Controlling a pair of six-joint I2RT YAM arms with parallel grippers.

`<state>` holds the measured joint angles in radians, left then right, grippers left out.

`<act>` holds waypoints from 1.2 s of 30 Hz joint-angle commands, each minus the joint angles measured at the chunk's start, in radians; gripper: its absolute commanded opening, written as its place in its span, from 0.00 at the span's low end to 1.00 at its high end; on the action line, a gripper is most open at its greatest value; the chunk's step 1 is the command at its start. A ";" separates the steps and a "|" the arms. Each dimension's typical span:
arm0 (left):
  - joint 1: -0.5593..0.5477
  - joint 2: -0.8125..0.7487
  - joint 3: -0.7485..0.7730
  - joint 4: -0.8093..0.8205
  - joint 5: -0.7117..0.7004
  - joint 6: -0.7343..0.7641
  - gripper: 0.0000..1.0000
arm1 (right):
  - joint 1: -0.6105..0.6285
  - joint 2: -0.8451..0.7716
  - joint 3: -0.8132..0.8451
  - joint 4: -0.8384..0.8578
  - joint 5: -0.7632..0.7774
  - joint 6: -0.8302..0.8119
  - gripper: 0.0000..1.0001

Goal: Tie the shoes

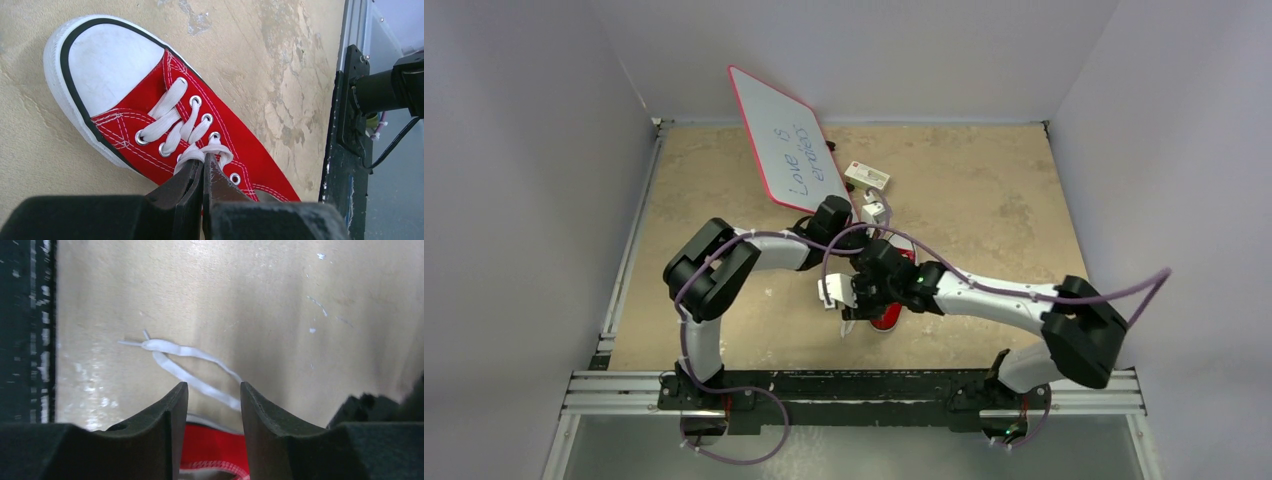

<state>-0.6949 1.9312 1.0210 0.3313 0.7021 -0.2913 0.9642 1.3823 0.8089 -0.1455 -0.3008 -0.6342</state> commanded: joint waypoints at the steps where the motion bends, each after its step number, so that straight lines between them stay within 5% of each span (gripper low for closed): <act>1: 0.008 0.006 0.047 -0.046 0.008 0.072 0.00 | 0.005 0.118 0.079 0.070 -0.031 -0.177 0.45; 16: 0.009 -0.011 0.007 -0.069 0.024 0.133 0.00 | 0.005 0.327 0.196 -0.099 -0.050 -0.314 0.43; 36: 0.008 0.007 0.013 -0.032 0.038 0.115 0.00 | 0.030 0.402 0.143 -0.067 -0.040 -0.332 0.42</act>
<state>-0.6853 1.9339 1.0248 0.2981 0.7303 -0.1986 0.9768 1.7302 0.9779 -0.1875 -0.3344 -0.9440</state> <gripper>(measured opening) 0.009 0.446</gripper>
